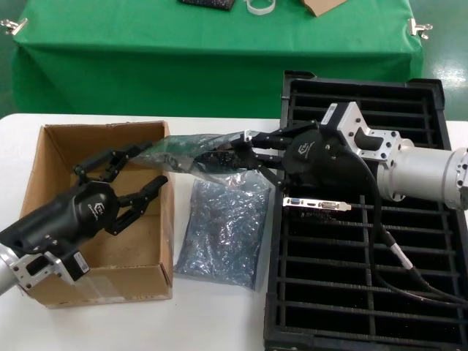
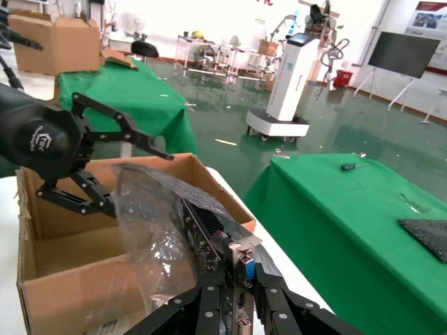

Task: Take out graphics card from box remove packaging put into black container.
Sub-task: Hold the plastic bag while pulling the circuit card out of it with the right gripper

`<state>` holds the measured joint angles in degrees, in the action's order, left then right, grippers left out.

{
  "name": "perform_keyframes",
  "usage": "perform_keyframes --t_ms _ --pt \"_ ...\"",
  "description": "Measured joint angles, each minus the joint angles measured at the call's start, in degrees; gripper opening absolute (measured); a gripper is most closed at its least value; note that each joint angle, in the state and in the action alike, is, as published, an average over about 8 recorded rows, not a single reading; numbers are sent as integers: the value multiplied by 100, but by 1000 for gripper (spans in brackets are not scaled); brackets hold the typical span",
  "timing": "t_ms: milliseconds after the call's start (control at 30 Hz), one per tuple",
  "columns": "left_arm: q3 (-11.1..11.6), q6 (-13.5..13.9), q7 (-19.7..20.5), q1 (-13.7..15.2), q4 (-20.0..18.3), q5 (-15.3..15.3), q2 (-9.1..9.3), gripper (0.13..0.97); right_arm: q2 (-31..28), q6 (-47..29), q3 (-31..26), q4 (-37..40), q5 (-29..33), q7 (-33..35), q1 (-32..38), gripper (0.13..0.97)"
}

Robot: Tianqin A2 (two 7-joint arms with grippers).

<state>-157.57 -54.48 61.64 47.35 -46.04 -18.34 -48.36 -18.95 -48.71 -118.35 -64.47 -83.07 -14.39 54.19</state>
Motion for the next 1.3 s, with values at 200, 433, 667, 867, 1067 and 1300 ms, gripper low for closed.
perform_keyframes --t_ms 200,433,667,867,1067,1300 --pt "-5 -13 78 81 198 71 145 452 14 -40 -71 -22 74 9 59 204" --pt "-6 -23 119 151 348 108 269 590 -31 -36 -110 -210 172 -61 42 204" --pt "-5 -30 116 170 392 105 327 577 -94 -18 -108 -405 226 -134 -16 204" --pt "-4 -16 107 170 413 95 366 528 -125 -18 -97 -485 229 -135 -43 204" --pt "-5 0 102 165 437 88 408 440 -153 -29 -91 -534 232 -136 -58 204" --pt "-6 10 109 166 457 82 444 380 -172 -50 -94 -535 250 -160 -49 204"
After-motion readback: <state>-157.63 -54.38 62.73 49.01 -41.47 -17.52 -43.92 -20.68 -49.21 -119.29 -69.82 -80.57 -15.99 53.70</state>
